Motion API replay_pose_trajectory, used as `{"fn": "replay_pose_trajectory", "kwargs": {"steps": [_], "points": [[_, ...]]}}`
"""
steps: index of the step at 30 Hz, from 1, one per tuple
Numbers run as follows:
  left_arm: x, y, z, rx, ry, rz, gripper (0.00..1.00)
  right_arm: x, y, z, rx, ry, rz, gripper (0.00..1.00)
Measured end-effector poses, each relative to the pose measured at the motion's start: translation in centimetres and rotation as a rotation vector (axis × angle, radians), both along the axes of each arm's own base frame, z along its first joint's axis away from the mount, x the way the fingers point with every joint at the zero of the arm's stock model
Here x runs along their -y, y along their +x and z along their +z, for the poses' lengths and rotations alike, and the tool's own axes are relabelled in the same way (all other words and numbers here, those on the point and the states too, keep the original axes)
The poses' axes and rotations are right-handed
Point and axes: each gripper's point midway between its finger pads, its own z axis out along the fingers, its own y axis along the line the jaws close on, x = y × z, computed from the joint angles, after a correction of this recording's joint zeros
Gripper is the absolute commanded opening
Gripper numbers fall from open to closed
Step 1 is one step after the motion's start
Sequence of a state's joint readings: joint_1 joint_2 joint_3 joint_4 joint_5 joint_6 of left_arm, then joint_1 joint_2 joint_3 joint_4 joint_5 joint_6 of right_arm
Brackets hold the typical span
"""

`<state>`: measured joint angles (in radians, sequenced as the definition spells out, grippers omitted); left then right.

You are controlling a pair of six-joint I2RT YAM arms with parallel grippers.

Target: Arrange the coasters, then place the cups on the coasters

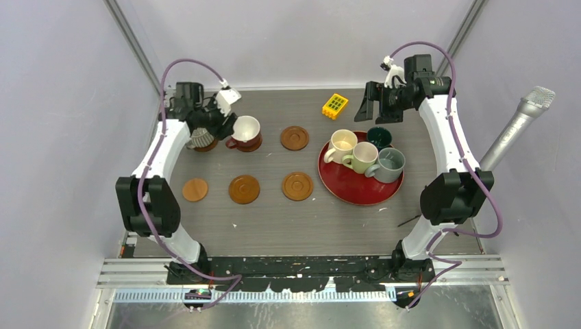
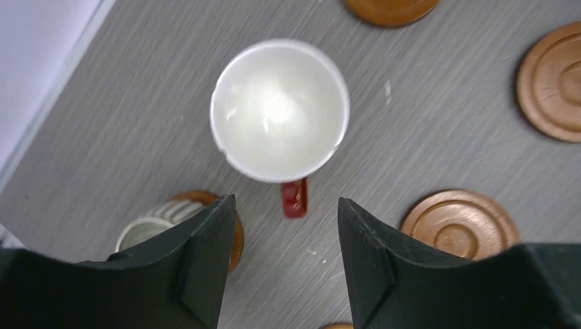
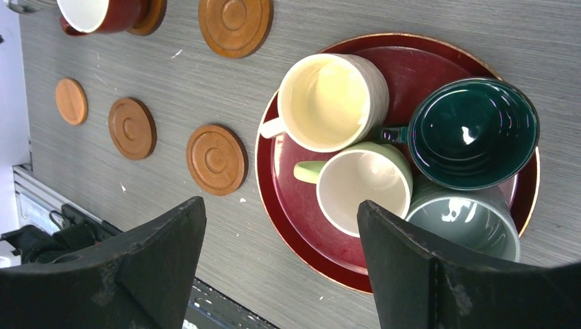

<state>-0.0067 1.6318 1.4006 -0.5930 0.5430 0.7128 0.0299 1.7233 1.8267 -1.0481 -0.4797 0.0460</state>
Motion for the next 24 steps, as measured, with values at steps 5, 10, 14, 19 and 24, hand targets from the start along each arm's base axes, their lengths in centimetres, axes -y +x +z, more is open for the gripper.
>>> {"fn": "replay_pose_trajectory", "kwargs": {"steps": [5,10,14,19,24], "points": [[6.0,-1.0,3.8,-0.002,0.005,-0.087,0.60,0.3,-1.0,-0.2,-0.010,-0.028,0.038,0.85],[12.4,-2.9,4.0,-0.073,0.003,-0.156,0.64,1.0,-2.1,0.1,-0.005,-0.043,0.046,0.86],[17.3,-4.0,2.3,-0.155,0.032,-0.194,0.65,2.5,-3.2,0.4,-0.001,-0.051,0.017,0.86],[23.8,-4.9,0.4,-0.258,0.015,-0.200,0.71,3.5,-4.9,0.4,-0.001,-0.062,-0.011,0.86],[28.5,-5.6,-1.0,-0.326,-0.003,-0.189,0.71,3.6,-6.2,0.9,0.020,-0.061,-0.024,0.86]]}}
